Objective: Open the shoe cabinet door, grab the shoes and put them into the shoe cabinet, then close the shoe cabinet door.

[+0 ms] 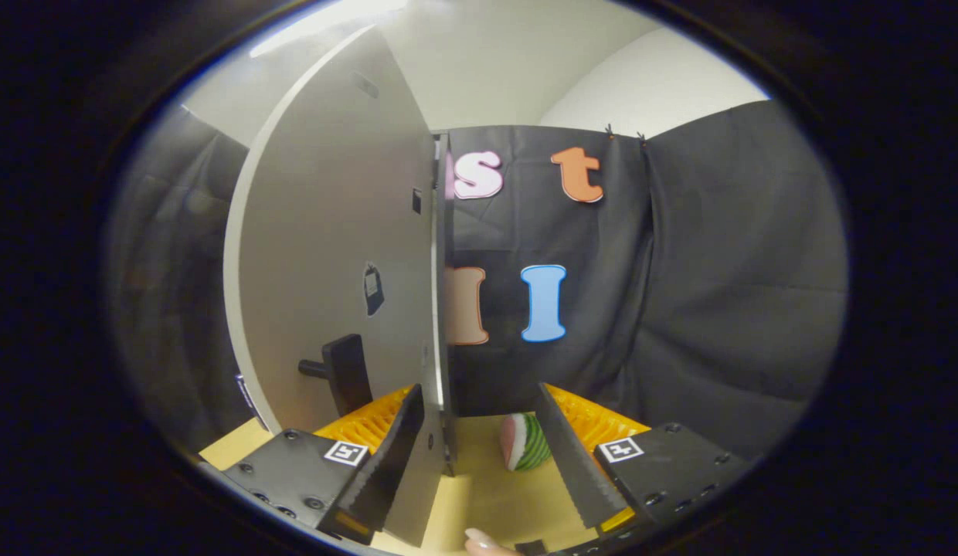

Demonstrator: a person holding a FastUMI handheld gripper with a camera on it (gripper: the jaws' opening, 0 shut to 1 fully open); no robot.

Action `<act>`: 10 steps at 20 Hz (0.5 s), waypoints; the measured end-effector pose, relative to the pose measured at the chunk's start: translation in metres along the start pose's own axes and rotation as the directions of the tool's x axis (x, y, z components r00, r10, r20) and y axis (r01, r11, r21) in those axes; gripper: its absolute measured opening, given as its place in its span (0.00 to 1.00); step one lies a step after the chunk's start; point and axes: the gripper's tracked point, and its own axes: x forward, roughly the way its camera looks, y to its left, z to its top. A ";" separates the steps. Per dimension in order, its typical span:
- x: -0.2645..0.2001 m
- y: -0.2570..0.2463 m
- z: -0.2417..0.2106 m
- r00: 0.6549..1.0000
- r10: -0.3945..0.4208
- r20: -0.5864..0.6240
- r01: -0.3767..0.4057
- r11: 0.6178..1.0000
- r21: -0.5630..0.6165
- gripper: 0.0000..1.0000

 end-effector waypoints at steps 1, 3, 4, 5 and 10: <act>-0.001 0.009 0.000 1.000 0.005 -0.001 -0.005 1.000 0.002 0.92; -0.001 0.031 -0.001 1.000 0.016 0.003 -0.016 1.000 0.000 0.93; -0.001 0.041 -0.002 1.000 0.020 0.005 -0.020 1.000 0.000 0.93; 0.000 0.052 -0.002 1.000 0.023 0.005 -0.023 1.000 0.001 0.93; 0.010 0.111 -0.005 0.998 0.057 0.012 -0.058 0.998 0.024 0.93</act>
